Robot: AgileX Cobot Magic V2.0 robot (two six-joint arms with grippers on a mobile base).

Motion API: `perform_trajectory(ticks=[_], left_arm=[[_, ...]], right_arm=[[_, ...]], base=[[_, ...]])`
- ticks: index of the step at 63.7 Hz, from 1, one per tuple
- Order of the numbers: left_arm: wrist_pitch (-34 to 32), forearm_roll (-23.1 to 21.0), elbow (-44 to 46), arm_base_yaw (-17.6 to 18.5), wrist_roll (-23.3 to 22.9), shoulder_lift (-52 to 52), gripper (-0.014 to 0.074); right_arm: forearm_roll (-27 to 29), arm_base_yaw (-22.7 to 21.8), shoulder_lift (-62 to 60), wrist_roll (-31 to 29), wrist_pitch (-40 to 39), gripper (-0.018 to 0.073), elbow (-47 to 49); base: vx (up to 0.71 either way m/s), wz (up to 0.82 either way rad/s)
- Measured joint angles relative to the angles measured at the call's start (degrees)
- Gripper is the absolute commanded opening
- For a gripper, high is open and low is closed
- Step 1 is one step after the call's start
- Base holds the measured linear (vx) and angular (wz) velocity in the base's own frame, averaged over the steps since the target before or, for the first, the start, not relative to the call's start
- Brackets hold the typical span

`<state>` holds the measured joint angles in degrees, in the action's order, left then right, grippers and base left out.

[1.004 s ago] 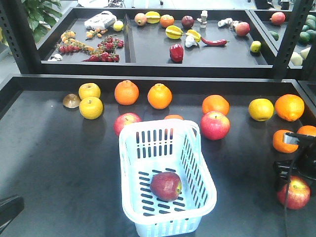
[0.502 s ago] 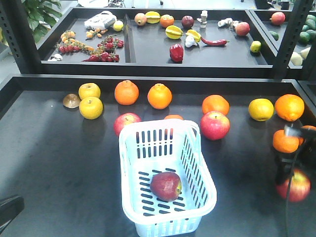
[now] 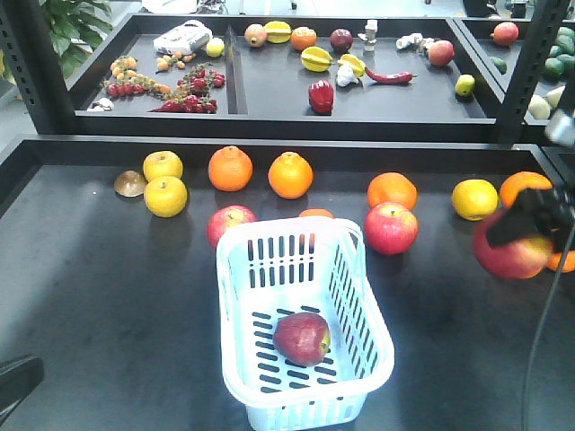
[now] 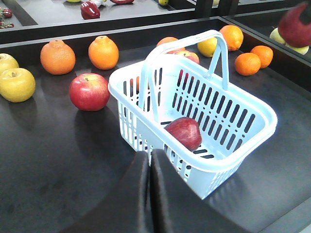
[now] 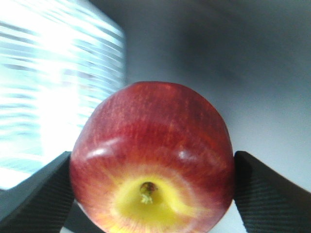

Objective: Pick three apples into basket with both arms
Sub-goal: 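Carry the second red apple over the basket and lower it in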

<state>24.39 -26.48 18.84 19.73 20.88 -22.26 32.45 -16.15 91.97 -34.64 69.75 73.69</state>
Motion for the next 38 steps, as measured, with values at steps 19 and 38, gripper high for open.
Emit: perform_trajectory(ticks=[19, 38], left_arm=[[0.00, 0.00, 0.00, 0.00, 0.00, 0.00, -0.0006], [0.00, 0.00, 0.00, 0.00, 0.00, 0.00, -0.0006]], right_arm=[[3.04, 15.04, -2.26, -1.47, -0.08, -0.0005, -5.54], [5.63, 32.87, -1.81, -3.18, -8.12, -0.0005, -6.81]], base=[[0.00, 0.00], [0.00, 0.00]])
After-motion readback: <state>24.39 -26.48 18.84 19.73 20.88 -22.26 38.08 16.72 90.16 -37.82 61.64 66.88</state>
